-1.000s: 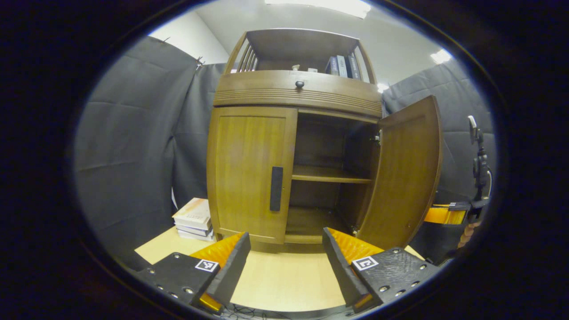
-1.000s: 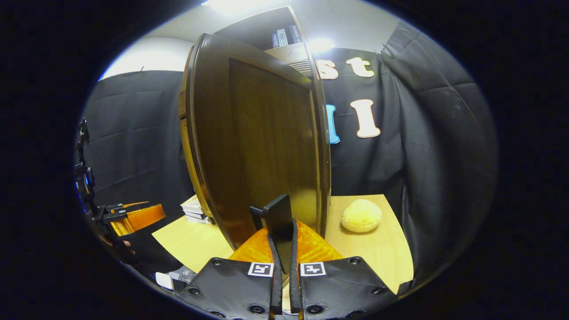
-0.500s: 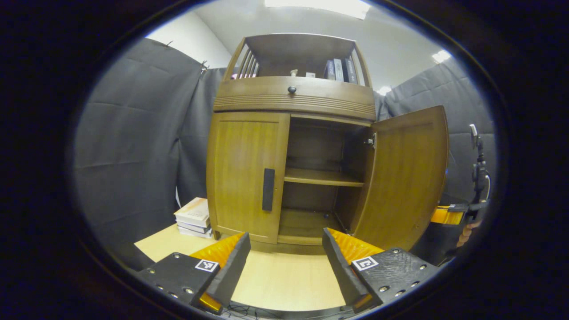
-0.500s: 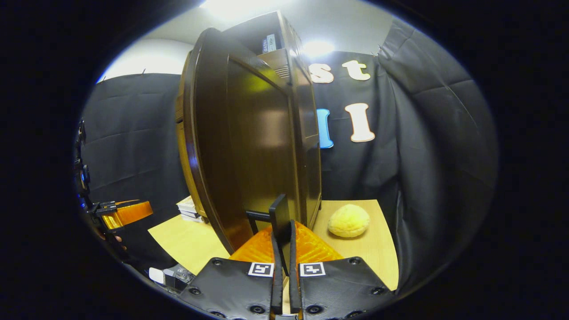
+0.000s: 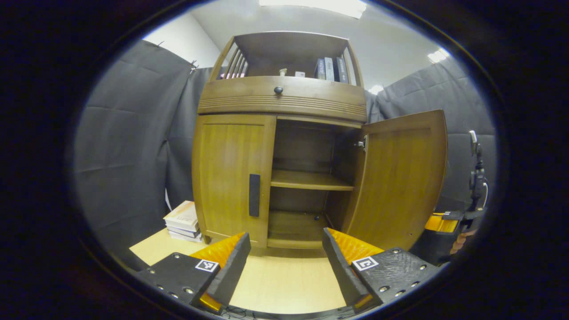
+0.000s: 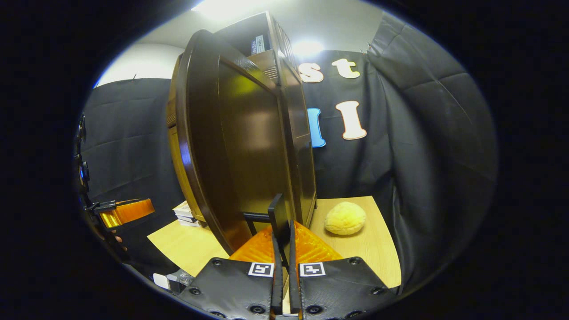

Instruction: Open the right door of the double-door shoe cabinet with the right hand, and open the left door with the left hand.

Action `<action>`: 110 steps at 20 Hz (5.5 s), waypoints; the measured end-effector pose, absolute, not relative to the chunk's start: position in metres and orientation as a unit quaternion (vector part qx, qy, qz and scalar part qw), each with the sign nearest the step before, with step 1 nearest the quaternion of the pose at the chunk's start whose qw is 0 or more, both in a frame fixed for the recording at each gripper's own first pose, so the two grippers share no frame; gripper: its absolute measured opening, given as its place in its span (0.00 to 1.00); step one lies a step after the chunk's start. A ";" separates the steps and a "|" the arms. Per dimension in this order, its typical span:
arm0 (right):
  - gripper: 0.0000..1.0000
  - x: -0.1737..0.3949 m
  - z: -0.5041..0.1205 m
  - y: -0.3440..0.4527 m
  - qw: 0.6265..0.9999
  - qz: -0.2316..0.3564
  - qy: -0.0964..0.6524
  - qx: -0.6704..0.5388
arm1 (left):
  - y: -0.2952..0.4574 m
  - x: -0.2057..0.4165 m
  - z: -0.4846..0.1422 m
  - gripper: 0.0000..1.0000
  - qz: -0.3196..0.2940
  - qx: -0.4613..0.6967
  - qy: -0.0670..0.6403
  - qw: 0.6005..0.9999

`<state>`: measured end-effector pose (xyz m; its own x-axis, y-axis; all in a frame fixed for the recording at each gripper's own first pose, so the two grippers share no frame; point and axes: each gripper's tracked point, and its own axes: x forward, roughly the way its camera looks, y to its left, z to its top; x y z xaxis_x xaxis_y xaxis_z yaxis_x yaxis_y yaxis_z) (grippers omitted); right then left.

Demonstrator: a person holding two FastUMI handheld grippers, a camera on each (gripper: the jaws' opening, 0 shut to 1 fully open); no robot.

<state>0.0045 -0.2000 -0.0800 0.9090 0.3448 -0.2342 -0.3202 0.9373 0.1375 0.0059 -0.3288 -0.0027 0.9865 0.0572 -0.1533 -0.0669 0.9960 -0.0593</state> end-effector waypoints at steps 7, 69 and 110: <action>0.03 -0.031 -0.090 -0.208 0.980 0.108 0.155 0.059 | -0.320 0.021 -0.015 0.93 -0.027 -0.036 0.087 0.995; 0.94 0.077 -0.051 -0.041 0.992 0.093 0.082 -0.005 | -0.203 0.269 -0.053 0.17 -0.007 -0.014 0.095 0.995; 0.93 -0.036 -0.049 -0.012 0.996 0.037 0.074 0.015 | -0.083 0.055 -0.040 0.06 -0.016 -0.048 0.034 0.998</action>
<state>-0.0355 -0.0116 -0.0490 0.9861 0.0764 -0.1473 -0.0720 0.9968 0.0345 0.0547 -0.0825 -0.0400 0.9972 -0.0355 -0.0657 0.0290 0.9948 -0.0978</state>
